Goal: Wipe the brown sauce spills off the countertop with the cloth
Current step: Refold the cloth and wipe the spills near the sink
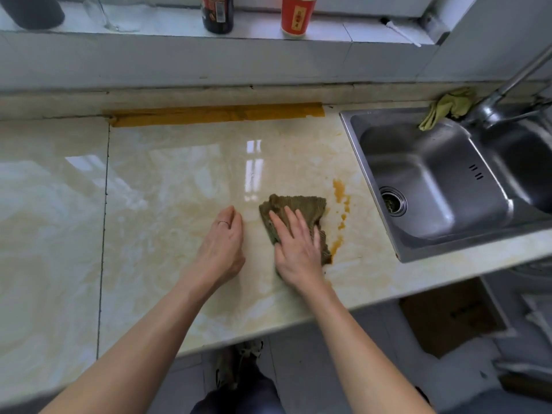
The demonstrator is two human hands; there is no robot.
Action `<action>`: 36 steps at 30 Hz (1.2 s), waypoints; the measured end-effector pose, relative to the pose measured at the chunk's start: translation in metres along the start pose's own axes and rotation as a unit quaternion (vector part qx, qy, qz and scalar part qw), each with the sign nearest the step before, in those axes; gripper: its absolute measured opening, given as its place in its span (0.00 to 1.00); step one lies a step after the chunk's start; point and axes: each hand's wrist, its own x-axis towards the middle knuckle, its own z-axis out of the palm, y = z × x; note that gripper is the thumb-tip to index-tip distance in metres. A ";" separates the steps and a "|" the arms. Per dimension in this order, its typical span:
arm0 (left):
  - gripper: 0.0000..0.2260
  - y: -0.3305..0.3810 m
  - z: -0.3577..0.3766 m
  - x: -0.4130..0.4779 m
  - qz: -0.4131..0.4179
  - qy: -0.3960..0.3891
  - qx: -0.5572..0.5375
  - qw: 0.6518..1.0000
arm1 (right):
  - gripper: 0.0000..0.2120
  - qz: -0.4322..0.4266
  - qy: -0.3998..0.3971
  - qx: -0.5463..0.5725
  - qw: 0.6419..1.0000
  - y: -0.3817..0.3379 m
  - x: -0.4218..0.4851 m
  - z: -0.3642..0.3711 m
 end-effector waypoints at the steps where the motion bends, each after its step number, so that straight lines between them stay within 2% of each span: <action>1: 0.29 0.000 0.002 -0.001 0.007 -0.006 0.008 1.000 | 0.31 0.000 0.004 0.000 1.000 -0.011 -0.010 0.006; 3: 0.29 0.000 0.002 -0.002 0.004 -0.012 0.018 1.000 | 0.32 -0.052 0.000 0.009 0.999 -0.023 -0.029 0.017; 6: 0.29 -0.001 0.000 -0.002 0.009 -0.018 0.027 0.999 | 0.31 -0.133 -0.037 0.016 0.990 0.000 -0.035 0.009; 8: 0.27 0.000 -0.002 -0.002 0.015 -0.022 0.026 0.999 | 0.31 -0.110 -0.050 0.028 0.992 0.023 -0.023 -0.001; 12: 0.26 0.002 -0.001 -0.003 0.006 -0.021 0.028 0.999 | 0.31 0.014 -0.007 0.018 1.000 0.017 -0.014 -0.004; 15: 0.29 0.000 0.001 -0.003 0.011 -0.023 0.043 0.999 | 0.32 -0.036 0.004 0.012 0.999 -0.006 -0.041 0.012; 18: 0.29 -0.001 0.002 -0.002 0.023 -0.026 0.067 0.997 | 0.31 -0.121 -0.037 0.016 0.992 0.011 -0.057 0.009; 20: 0.30 -0.002 0.001 -0.002 0.027 -0.032 0.070 0.997 | 0.31 -0.109 -0.045 0.030 0.993 0.030 -0.050 0.000; 22: 0.32 -0.003 0.001 -0.002 0.028 -0.038 0.067 0.997 | 0.31 -0.058 -0.024 0.030 0.998 0.038 -0.042 -0.006; 25: 0.32 -0.003 0.004 -0.002 0.029 -0.034 0.064 0.997 | 0.32 -0.003 -0.002 0.004 1.000 0.018 -0.046 0.002; 28: 0.31 -0.001 0.006 -0.001 0.023 -0.035 0.064 0.997 | 0.32 -0.053 -0.008 0.009 0.999 0.005 -0.064 0.012; 31: 0.31 -0.001 0.003 -0.001 0.018 -0.044 0.068 0.997 | 0.31 -0.110 -0.056 0.024 0.992 0.028 -0.066 0.000; 33: 0.31 -0.004 0.001 0.000 0.016 -0.055 0.063 0.996 | 0.30 -0.089 -0.055 0.036 0.994 0.051 -0.057 -0.009; 36: 0.30 -0.003 0.000 0.003 0.008 -0.059 0.058 0.997 | 0.31 -0.011 -0.016 0.019 1.000 0.056 -0.047 -0.016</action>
